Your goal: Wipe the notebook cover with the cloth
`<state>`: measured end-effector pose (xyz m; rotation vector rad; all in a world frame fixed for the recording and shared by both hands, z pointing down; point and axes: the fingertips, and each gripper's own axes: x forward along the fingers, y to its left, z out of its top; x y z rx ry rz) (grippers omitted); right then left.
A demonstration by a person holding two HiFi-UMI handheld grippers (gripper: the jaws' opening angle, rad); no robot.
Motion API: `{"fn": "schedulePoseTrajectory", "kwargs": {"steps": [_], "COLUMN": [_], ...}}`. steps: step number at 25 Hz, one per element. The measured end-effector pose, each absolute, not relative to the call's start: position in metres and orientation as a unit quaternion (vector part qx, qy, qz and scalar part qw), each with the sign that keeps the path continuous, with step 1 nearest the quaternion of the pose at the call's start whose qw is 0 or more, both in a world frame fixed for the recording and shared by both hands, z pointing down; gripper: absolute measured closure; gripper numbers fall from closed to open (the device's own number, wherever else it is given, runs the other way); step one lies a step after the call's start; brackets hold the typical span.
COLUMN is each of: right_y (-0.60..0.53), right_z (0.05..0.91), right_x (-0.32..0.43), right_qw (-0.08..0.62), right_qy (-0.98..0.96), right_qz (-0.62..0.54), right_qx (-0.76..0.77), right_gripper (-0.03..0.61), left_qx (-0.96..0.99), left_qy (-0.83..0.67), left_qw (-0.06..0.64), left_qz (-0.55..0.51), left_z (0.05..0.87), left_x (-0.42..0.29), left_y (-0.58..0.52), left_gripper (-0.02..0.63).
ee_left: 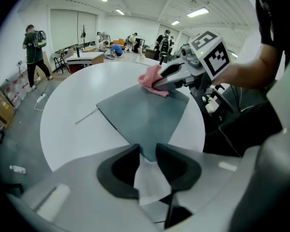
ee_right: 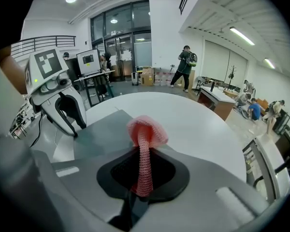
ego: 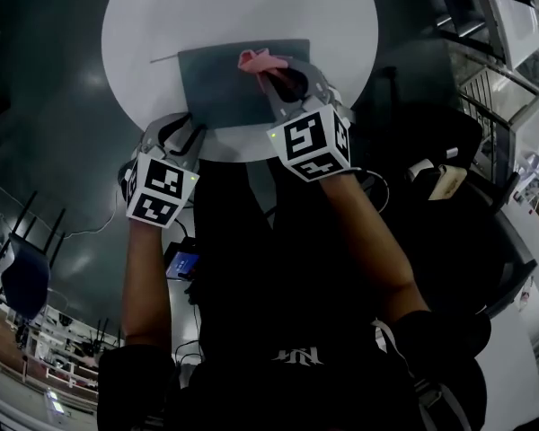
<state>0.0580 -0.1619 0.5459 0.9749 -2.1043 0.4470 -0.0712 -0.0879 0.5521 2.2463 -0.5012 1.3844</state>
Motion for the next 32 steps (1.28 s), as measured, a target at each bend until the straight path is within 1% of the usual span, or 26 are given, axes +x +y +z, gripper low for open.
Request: {"fn": "schedulePoseTrajectory", "kwargs": {"steps": [11, 16, 19, 22, 26, 29, 32], "right_y": [-0.155, -0.152, -0.157, -0.164, -0.162, -0.157, -0.154], "right_z": [0.547, 0.558, 0.542, 0.518, 0.502, 0.506, 0.518], "right_x": [0.119, 0.149, 0.157, 0.119, 0.032, -0.021, -0.056], "right_qw": [0.391, 0.42, 0.401, 0.356, 0.304, 0.292, 0.293], "right_qy": [-0.796, -0.759, -0.756, -0.787, -0.833, -0.851, -0.859], "right_qz": [0.189, 0.212, 0.213, 0.215, 0.231, 0.239, 0.247], "right_qx": [0.421, 0.451, 0.472, 0.456, 0.4, 0.364, 0.34], "right_gripper": [0.551, 0.551, 0.551, 0.551, 0.551, 0.551, 0.551], "left_qx": [0.811, 0.814, 0.818, 0.823, 0.827, 0.83, 0.831], "left_qy": [-0.183, -0.182, -0.18, -0.183, -0.18, -0.178, -0.18], "left_qw": [0.234, 0.234, 0.234, 0.234, 0.233, 0.231, 0.23], "left_qz": [0.504, 0.5, 0.493, 0.484, 0.479, 0.476, 0.473], "left_z": [0.552, 0.555, 0.555, 0.555, 0.555, 0.554, 0.555], "left_x": [-0.07, -0.071, -0.071, -0.071, -0.073, -0.074, -0.075], "left_y": [-0.088, -0.087, -0.087, -0.088, -0.087, -0.087, -0.087], "left_gripper": [0.502, 0.502, 0.502, 0.502, 0.502, 0.502, 0.502]}}
